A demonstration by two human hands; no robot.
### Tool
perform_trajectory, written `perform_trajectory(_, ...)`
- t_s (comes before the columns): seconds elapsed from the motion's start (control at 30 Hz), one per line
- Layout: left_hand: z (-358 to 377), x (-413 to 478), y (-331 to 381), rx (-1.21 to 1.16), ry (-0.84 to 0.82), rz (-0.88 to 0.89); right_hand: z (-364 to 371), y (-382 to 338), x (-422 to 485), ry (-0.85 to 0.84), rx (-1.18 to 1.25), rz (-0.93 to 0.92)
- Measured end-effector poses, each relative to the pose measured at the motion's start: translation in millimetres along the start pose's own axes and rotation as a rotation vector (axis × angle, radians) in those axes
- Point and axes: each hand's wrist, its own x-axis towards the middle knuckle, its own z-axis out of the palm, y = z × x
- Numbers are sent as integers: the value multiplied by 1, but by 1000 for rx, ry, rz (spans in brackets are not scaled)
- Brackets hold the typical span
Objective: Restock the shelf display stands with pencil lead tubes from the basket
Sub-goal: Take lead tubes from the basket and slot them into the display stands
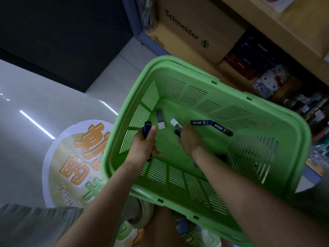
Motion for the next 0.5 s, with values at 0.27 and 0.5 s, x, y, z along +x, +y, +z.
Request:
perform_trajectory(0.27,6,-7,-5,-109,0,-82,-16,2,-35,-161,598,53)
perform_trajectory(0.5,24,-22,7,-284,-92,-206,-73,-33,-83,-241,824,-219)
